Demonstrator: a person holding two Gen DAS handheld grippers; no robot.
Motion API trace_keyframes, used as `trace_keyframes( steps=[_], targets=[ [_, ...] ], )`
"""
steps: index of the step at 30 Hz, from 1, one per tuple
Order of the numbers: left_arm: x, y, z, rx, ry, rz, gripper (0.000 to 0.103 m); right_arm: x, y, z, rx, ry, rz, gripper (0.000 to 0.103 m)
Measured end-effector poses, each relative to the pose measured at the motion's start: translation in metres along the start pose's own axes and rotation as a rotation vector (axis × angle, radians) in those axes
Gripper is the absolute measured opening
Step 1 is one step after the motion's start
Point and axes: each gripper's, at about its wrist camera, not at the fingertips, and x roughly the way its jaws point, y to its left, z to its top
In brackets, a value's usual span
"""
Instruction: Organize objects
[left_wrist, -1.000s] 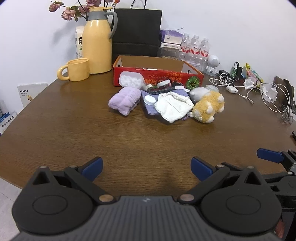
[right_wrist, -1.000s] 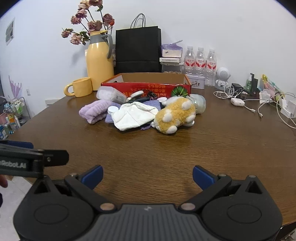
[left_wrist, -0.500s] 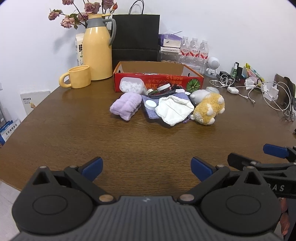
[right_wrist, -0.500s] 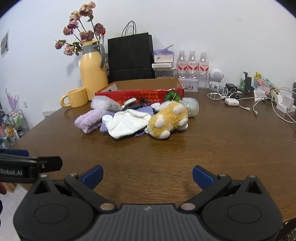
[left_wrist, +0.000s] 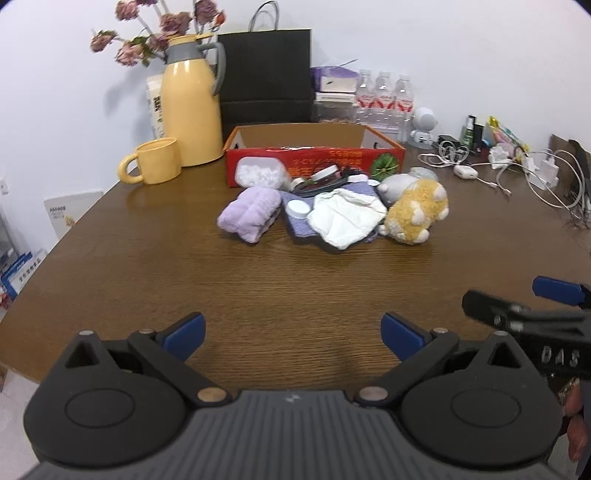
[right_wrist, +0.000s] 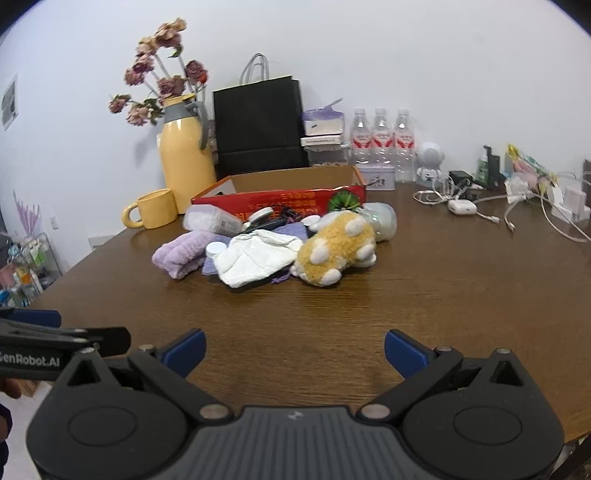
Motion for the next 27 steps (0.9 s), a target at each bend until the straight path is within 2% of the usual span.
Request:
trace_keyframes(
  steps=[3,8,12,16,21,27],
  targets=[
    [0.001,0.003,-0.001,-0.002,0.006,-0.005,0.103,-0.001,-0.005,0.002,0.029,-0.019,-0.023,0.103],
    [-0.005,0.007,0.000,-0.001,-0.033,-0.008,0.103,0.002,-0.005,0.002,0.058,-0.011,0.005,0.103],
    [0.000,0.009,0.003,-0.016,-0.020,0.010,0.103,0.001,-0.002,0.002,0.045,-0.020,0.024,0.103],
    [-0.001,0.010,0.003,-0.030,-0.044,0.010,0.103,0.000,-0.010,0.001,0.069,-0.035,0.034,0.103],
    [0.019,0.018,0.010,-0.054,-0.012,0.035,0.103,0.010,-0.022,-0.001,0.098,-0.058,0.043,0.103],
    [0.038,0.021,0.015,-0.045,0.007,0.047,0.103,0.033,-0.019,0.000,0.048,-0.043,0.026,0.103]
  ],
)
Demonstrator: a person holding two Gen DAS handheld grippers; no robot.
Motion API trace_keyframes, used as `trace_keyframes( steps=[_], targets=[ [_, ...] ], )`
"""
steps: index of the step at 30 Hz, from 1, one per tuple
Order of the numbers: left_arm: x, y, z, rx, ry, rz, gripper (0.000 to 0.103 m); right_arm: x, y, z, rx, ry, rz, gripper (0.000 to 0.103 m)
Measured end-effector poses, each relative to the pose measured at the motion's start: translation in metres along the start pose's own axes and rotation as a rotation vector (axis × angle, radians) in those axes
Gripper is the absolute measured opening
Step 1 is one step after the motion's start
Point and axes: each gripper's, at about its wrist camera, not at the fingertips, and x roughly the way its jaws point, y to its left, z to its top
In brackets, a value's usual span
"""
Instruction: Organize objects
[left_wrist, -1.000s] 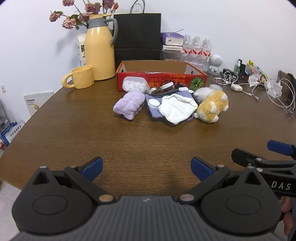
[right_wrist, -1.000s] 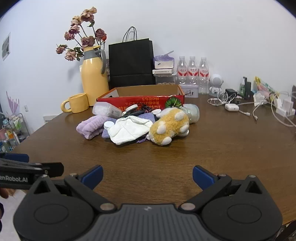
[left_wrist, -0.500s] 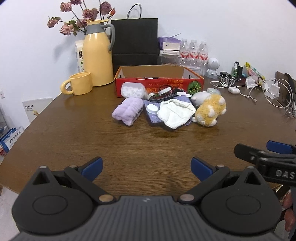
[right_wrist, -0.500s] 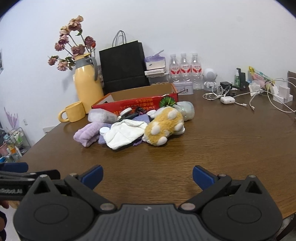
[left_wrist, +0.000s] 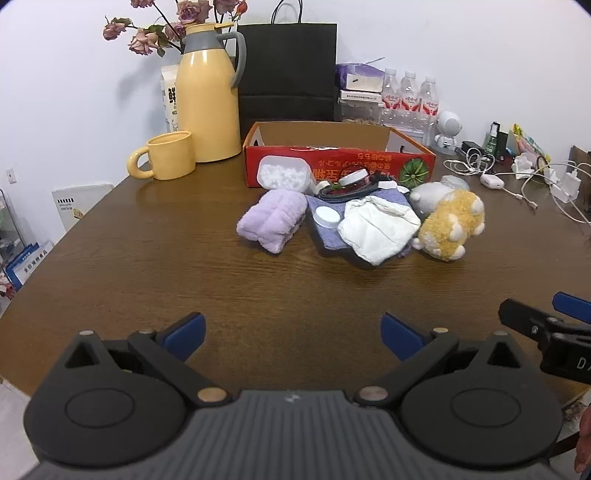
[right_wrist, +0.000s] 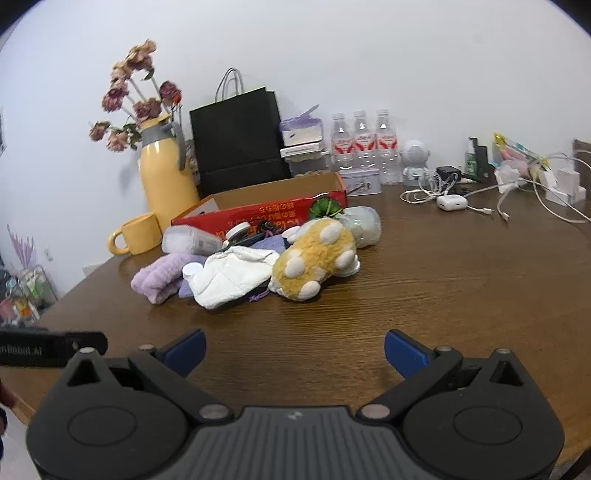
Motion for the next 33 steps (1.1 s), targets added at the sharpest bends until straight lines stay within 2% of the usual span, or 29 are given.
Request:
trace_keyframes(
  steps=[6,7,10,16,19,21,24,26,27,28,30,33],
  targets=[
    [0.035,0.001,0.013,-0.019,0.056,0.003,0.103,0.032,0.003,0.015,-0.078,0.027,-0.013,0.098],
    [0.042,0.001,0.017,-0.020,0.060,0.004,0.103,0.037,0.002,0.019,-0.087,0.032,-0.018,0.094],
    [0.062,0.001,0.035,-0.002,0.035,0.019,0.103,0.059,-0.005,0.034,-0.086,0.041,-0.017,0.087],
    [0.127,0.001,0.093,0.022,-0.076,0.042,0.103,0.120,-0.023,0.060,-0.014,0.087,-0.047,0.086],
    [0.162,0.000,0.117,0.057,-0.065,0.042,0.103,0.145,-0.032,0.065,0.061,0.114,-0.026,0.086],
    [0.182,0.004,0.132,0.071,-0.049,0.030,0.103,0.152,-0.035,0.067,0.048,0.126,-0.028,0.086],
    [0.198,0.012,0.142,0.071,-0.029,0.020,0.096,0.143,-0.040,0.074,-0.010,0.120,-0.112,0.086],
    [0.210,0.014,0.146,0.096,0.032,-0.041,0.088,0.136,-0.046,0.079,-0.015,0.101,-0.170,0.087],
    [0.216,0.013,0.148,0.109,0.062,-0.067,0.076,0.134,-0.051,0.080,0.013,0.092,-0.175,0.087],
    [0.220,0.012,0.147,0.116,0.093,-0.089,0.068,0.135,-0.054,0.081,0.048,0.084,-0.169,0.090],
    [0.219,0.010,0.145,0.110,0.089,-0.090,0.067,0.143,-0.056,0.079,0.094,0.099,-0.158,0.091],
    [0.206,0.008,0.143,0.112,0.065,-0.068,0.067,0.162,-0.047,0.076,0.065,0.095,-0.166,0.087]
  ],
)
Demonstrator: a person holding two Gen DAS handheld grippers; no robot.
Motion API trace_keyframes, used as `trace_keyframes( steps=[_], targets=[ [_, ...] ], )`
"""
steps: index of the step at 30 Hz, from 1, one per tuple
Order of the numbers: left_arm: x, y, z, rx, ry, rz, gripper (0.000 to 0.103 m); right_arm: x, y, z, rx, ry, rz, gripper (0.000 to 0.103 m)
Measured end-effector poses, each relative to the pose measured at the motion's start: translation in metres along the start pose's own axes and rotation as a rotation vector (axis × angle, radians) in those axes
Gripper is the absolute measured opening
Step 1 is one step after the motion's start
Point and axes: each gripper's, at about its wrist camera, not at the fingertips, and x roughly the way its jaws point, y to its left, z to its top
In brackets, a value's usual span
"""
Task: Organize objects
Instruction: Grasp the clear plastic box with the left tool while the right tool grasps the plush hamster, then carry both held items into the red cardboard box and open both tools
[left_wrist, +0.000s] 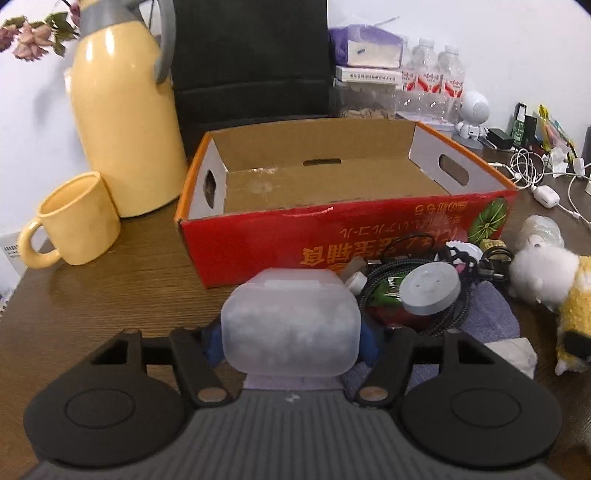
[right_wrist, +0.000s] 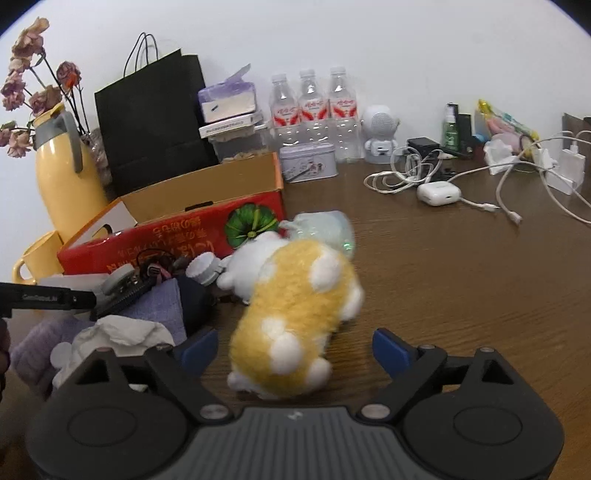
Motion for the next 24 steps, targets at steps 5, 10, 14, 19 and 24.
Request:
trace_keyframes(
  steps=[5,10,14,19,24],
  targets=[
    [-0.074,-0.007,-0.014,-0.001,-0.170,0.077,0.067,-0.004,-0.001,0.000,-0.027,0.013,0.011,0.050],
    [-0.140,-0.027,-0.076,-0.077,-0.174,0.014,0.067,-0.049,-0.001,-0.019,-0.118,0.000,0.070,0.050],
    [-0.155,-0.049,-0.127,-0.072,-0.113,0.062,0.067,-0.087,0.008,-0.048,-0.224,0.046,0.162,0.050],
    [-0.153,-0.058,-0.165,-0.065,-0.042,0.105,0.069,-0.111,0.019,-0.074,-0.377,0.066,0.225,0.053],
    [-0.150,-0.055,-0.168,-0.038,-0.004,0.035,0.085,-0.129,0.013,-0.074,-0.323,-0.028,0.081,0.071]
  ],
)
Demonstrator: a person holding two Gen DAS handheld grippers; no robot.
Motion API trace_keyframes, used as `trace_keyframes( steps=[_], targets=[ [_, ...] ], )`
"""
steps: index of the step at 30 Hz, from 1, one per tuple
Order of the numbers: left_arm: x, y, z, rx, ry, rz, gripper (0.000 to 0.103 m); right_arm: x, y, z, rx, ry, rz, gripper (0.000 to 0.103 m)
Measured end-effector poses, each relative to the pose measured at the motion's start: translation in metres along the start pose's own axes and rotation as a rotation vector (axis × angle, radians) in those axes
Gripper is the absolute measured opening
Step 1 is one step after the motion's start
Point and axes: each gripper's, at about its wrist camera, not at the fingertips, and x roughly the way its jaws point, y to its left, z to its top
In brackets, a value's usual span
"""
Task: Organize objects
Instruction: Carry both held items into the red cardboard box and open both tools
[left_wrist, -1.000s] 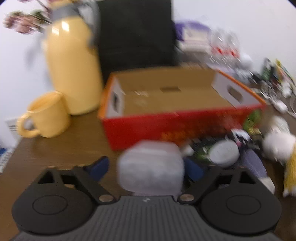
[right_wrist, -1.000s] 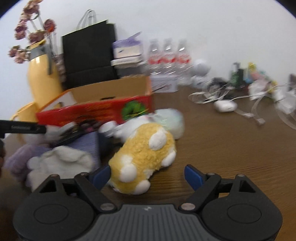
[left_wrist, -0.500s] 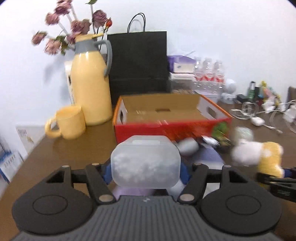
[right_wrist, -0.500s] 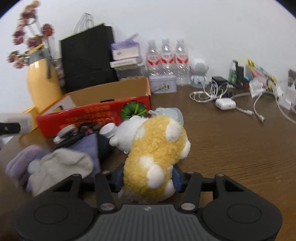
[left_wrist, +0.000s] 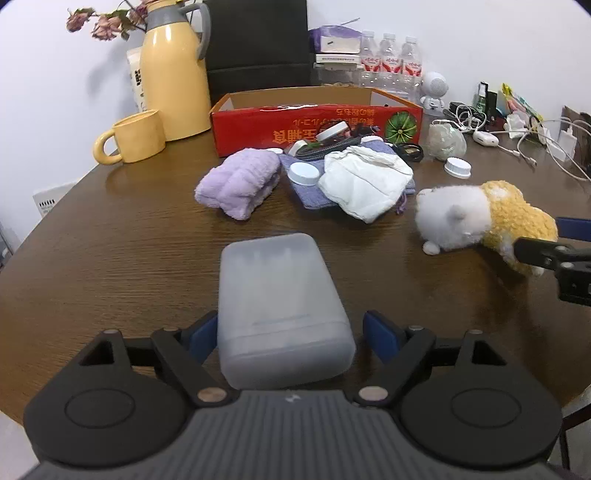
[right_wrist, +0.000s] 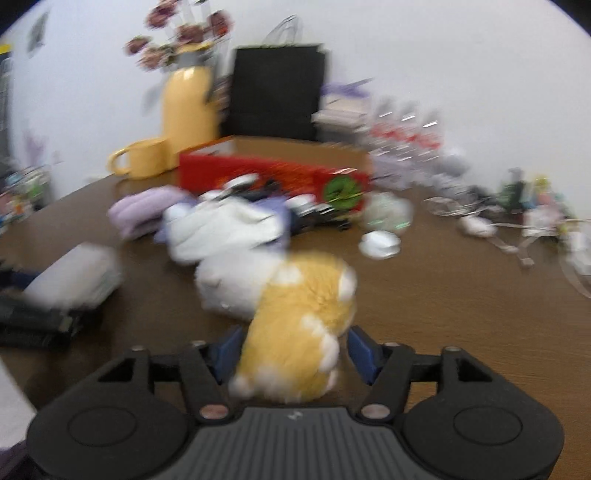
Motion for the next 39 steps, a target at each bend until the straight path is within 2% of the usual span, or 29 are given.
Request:
trace_keyframes(
  steps=[2,7,8,9,12,14,18,22,25,27,29,31,34,36,38,39],
  targets=[
    [0.001,0.003,0.002,-0.014,0.010,0.007,0.085,-0.004,-0.001,-0.002,0.024,-0.026,0.002,0.079],
    [0.001,0.007,0.006,-0.013,-0.024,0.023,0.085,0.007,0.000,-0.004,0.030,-0.018,0.001,0.077],
    [0.004,0.008,0.006,-0.008,-0.025,0.026,0.082,0.012,-0.001,-0.003,0.028,-0.010,0.005,0.072],
    [0.007,0.008,0.007,-0.009,-0.015,0.015,0.068,0.015,-0.002,-0.002,0.027,0.002,0.007,0.051],
    [0.011,0.013,0.010,-0.036,-0.006,0.001,0.066,0.024,-0.003,0.002,0.014,0.017,0.011,0.046],
    [0.002,0.018,0.016,-0.050,-0.042,-0.007,0.066,0.021,-0.004,0.006,0.008,-0.004,0.011,0.043],
    [-0.010,0.038,0.058,-0.087,-0.130,-0.071,0.066,0.006,-0.021,0.031,0.053,-0.086,0.040,0.042],
    [0.014,0.058,0.139,-0.047,-0.209,-0.083,0.066,0.022,-0.038,0.084,0.002,-0.176,0.068,0.042],
    [0.061,0.063,0.213,-0.024,-0.194,-0.084,0.066,0.063,-0.048,0.139,-0.034,-0.214,0.070,0.043],
    [0.107,0.063,0.262,-0.012,-0.173,-0.051,0.066,0.110,-0.056,0.181,0.001,-0.195,0.088,0.043],
    [0.159,0.062,0.298,0.003,-0.125,-0.003,0.066,0.168,-0.059,0.217,0.024,-0.122,0.104,0.043],
    [0.216,0.064,0.326,0.003,-0.057,0.057,0.066,0.228,-0.057,0.244,0.014,-0.031,0.080,0.043],
    [0.271,0.065,0.344,0.024,0.011,0.116,0.067,0.312,-0.054,0.273,-0.001,0.111,0.004,0.043],
    [0.294,0.063,0.346,0.035,0.050,0.127,0.067,0.349,-0.056,0.279,0.017,0.168,-0.042,0.047],
    [0.308,0.063,0.343,0.048,0.086,0.106,0.068,0.367,-0.050,0.274,-0.042,0.152,-0.096,0.051],
    [0.312,0.064,0.341,0.047,0.088,0.103,0.069,0.371,-0.045,0.270,-0.092,0.142,-0.114,0.060]
  ],
)
